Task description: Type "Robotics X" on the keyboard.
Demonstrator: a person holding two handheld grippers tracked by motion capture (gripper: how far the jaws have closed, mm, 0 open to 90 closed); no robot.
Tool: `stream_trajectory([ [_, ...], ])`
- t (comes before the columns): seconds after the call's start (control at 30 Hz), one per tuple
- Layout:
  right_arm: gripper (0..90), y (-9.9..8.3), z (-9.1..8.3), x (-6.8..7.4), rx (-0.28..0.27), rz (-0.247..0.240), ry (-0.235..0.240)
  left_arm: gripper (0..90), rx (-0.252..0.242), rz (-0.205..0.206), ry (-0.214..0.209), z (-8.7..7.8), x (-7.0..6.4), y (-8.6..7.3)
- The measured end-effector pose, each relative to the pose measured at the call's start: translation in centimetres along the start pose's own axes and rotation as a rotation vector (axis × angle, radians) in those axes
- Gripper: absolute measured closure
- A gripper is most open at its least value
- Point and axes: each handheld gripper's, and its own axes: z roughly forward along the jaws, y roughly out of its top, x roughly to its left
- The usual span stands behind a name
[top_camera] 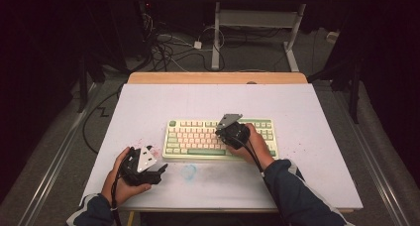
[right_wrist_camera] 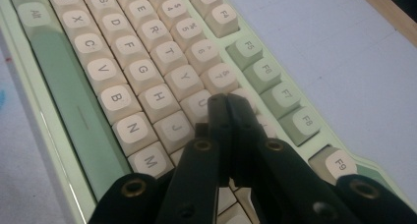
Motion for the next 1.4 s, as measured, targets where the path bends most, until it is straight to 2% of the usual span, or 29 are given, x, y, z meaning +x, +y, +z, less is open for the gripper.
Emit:
stream_trajectory([
  [0.4,90.0,0.1,0.4,0.3,0.027,-0.002,0.008,19.1,-0.001,-0.008,-0.011,0.0,0.0,0.2],
  [0.63,89.1,-0.2,-1.2,-0.3,-0.051,0.046,0.003,19.5,-0.006,0.001,-0.007,0.2,0.0,0.3],
  [0.77,85.7,-0.6,-2.2,-0.5,-0.1,0.073,-0.002,20.4,-0.015,-0.011,-0.007,0.4,0.1,0.4],
  [0.93,76.5,-1.1,-3.4,-0.8,-0.155,0.09,-0.004,21.1,-0.011,0.006,-0.006,0.7,0.0,0.6],
  [1.1,59.9,-1.8,-4.5,-0.7,-0.197,0.071,-0.04,21.1,-0.006,0.012,-0.005,0.9,-0.1,0.6],
  [1.2,52.1,-2.1,-5.0,-0.6,-0.213,0.069,-0.049,21.1,0.003,0.027,-0.003,0.8,0.0,0.6],
  [1.4,38.4,-2.9,-6.4,-0.4,-0.248,0.074,-0.093,22.4,-0.002,0.027,-0.006,0.8,0.0,0.8],
])
